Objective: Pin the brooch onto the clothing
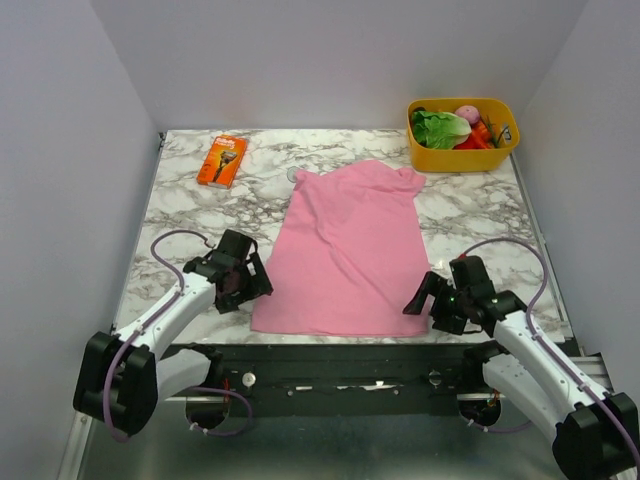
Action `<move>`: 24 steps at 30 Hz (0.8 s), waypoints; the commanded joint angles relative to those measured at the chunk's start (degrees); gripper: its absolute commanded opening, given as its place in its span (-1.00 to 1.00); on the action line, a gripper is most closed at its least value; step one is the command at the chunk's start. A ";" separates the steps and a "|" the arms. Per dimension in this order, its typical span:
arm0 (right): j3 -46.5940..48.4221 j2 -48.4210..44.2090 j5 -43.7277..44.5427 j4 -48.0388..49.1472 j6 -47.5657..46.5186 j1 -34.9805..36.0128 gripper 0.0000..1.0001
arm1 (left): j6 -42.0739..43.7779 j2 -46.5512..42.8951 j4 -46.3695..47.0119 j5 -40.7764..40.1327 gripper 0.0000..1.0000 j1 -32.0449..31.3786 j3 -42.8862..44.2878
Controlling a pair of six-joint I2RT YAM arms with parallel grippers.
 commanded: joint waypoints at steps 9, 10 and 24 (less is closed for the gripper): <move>-3.06 2.09 -1.43 0.95 1.64 0.50 0.66 | -5.77 5.35 -0.61 0.86 0.51 -6.66 -1.85; -3.06 2.35 -1.43 1.21 1.55 0.41 0.63 | -5.86 5.35 -0.70 0.51 0.48 -7.28 -1.85; -3.41 4.03 -3.54 4.11 1.73 0.59 -0.37 | -7.53 6.58 2.81 1.73 -0.72 -9.48 -4.84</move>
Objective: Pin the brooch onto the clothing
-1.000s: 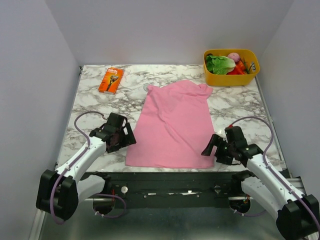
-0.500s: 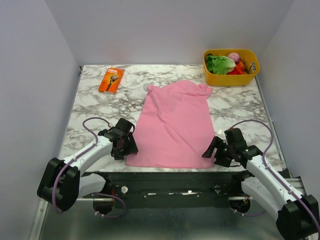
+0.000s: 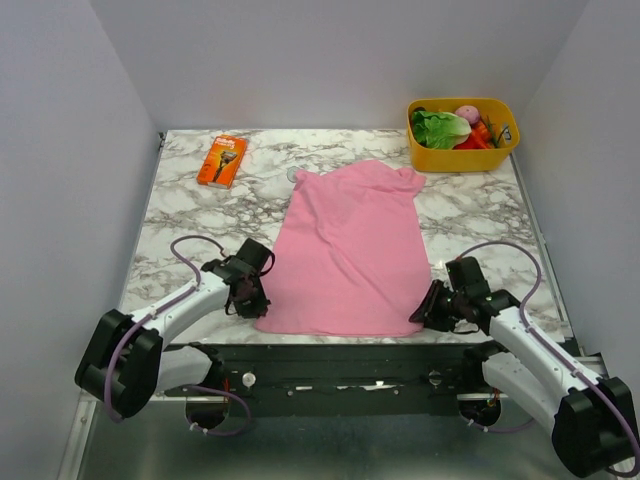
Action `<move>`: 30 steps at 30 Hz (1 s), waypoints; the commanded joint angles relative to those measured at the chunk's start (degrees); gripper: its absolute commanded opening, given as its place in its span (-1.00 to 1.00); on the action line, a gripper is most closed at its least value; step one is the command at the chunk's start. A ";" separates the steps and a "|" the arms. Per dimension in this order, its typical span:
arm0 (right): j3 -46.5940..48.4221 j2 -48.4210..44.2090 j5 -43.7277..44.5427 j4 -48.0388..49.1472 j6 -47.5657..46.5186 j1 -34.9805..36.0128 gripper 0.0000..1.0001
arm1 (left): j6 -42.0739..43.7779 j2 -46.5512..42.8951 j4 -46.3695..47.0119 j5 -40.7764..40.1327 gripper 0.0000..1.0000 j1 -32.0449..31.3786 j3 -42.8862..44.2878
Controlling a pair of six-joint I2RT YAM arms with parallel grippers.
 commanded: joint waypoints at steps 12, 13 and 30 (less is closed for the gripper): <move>8.52 -3.15 2.18 -6.47 -4.80 0.70 -0.99 | 1.16 -7.46 -2.99 -4.92 -1.00 -0.61 6.34; 11.75 -3.60 2.27 -7.00 -5.25 0.61 -0.99 | 1.86 -8.25 -3.62 -5.99 -1.00 -0.52 9.75; 64.49 2.89 -10.02 -8.76 -16.41 0.61 -0.99 | 18.39 -11.07 -7.14 -22.87 -1.00 -0.25 65.58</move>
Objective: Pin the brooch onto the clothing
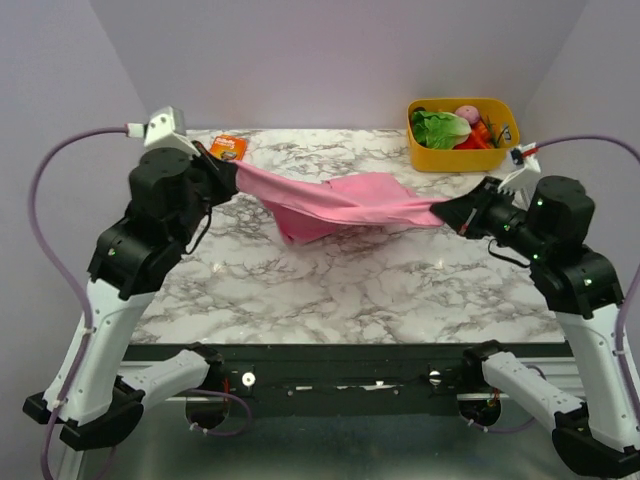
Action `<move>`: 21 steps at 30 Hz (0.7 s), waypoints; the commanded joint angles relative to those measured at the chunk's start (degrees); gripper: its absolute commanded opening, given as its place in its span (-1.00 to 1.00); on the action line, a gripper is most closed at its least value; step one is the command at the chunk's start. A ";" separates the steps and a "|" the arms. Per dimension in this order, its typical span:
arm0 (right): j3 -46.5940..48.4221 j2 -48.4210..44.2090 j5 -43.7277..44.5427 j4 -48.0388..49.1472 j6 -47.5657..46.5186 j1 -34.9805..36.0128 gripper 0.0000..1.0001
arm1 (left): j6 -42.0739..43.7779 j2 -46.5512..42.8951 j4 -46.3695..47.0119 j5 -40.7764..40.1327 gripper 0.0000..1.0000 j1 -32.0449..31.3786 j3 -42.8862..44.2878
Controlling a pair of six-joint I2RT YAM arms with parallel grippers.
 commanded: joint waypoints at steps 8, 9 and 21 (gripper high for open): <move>19.33 2.20 -17.84 1.58 -6.92 0.33 -0.99 | 8.13 -2.51 2.00 0.93 -1.00 0.12 19.08; 19.50 2.46 -18.80 1.41 -6.40 0.33 -0.99 | 8.22 -3.21 3.66 1.38 -1.00 0.12 18.73; 16.78 13.52 -15.21 3.15 -8.15 0.24 -0.99 | 9.19 1.96 8.85 -6.80 -1.00 0.38 9.24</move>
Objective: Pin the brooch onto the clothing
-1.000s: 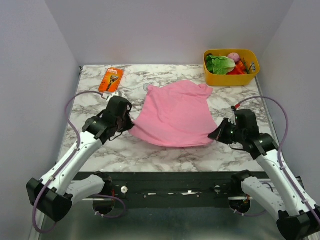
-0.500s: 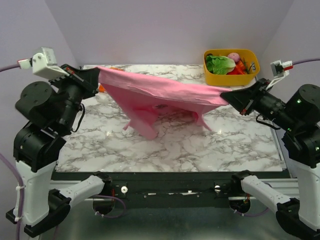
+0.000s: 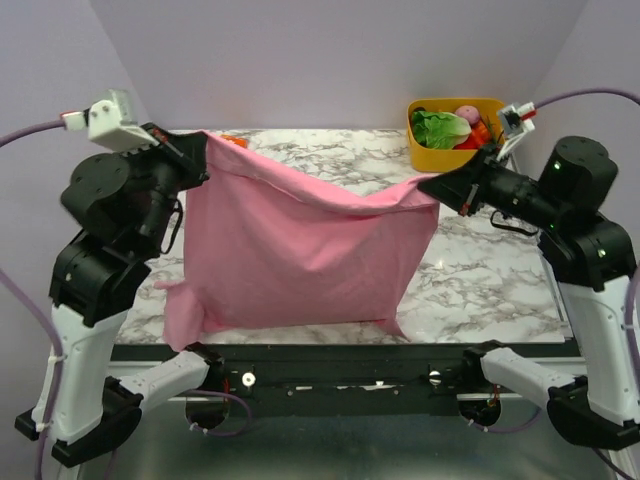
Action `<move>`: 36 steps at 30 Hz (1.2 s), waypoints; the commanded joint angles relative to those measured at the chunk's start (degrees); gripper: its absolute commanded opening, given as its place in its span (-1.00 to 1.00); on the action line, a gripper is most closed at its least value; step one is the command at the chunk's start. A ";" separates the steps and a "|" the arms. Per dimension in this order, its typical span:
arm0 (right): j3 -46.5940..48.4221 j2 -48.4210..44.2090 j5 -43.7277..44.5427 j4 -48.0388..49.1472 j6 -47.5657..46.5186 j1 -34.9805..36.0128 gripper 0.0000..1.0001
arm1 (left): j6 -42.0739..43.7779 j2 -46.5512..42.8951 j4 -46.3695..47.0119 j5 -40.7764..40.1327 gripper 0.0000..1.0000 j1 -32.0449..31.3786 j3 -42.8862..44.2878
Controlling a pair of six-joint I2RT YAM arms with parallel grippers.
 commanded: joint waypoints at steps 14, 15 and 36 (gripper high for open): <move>34.36 43.10 3.52 4.12 -0.33 -0.62 -0.99 | -8.32 32.11 12.04 24.85 -1.00 24.28 12.59; 44.07 45.23 3.25 3.85 -0.06 -0.62 -0.99 | -8.58 35.69 10.90 24.94 -1.00 24.81 16.67; 10.93 29.18 6.52 30.39 -1.64 -2.55 -0.99 | -8.85 23.21 33.62 27.67 -1.00 30.26 -4.85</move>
